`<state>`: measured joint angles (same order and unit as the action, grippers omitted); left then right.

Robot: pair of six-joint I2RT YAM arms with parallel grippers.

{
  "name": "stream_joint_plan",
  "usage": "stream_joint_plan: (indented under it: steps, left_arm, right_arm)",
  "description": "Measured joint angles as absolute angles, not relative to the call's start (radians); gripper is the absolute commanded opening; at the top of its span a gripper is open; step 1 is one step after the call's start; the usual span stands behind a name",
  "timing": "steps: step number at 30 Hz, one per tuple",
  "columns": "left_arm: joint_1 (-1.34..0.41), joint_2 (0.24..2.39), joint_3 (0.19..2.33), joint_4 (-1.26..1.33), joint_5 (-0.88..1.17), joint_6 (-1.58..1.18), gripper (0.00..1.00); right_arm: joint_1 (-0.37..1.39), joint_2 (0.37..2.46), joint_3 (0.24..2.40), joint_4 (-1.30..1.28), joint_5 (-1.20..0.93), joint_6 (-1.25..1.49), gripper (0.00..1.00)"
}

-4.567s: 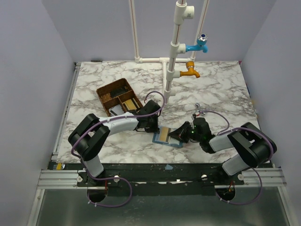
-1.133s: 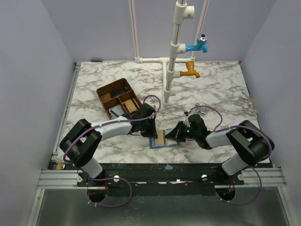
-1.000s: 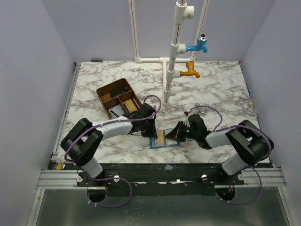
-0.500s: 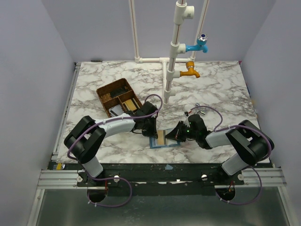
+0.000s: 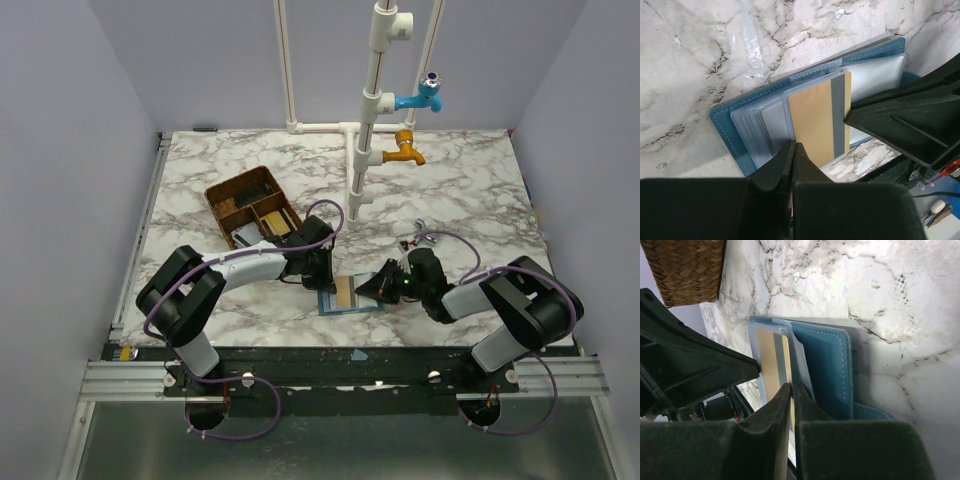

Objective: Take the credit cards out of the card holder
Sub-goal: Remove the credit card from the card holder.

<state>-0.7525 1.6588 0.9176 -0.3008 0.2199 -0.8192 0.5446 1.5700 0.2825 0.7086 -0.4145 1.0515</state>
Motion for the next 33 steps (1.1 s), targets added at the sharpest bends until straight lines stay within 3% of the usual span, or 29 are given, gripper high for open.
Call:
stream_joint_plan:
  steps: [7,26,33]
  left_arm:
    - [-0.752,1.659,0.917,-0.298,0.221,-0.820,0.00]
    - [-0.749,1.659,0.915,-0.295,0.224,-0.820,0.00]
    - [-0.748,1.659,0.914,-0.294,0.226,-0.820,0.00]
  right_arm:
    - [0.541,1.600,0.259,0.795,-0.451,1.094,0.19]
    - [0.510,1.708,0.205,1.018,-0.502,1.190,0.16]
    - [0.510,1.770,0.194,1.113,-0.522,1.224,0.10]
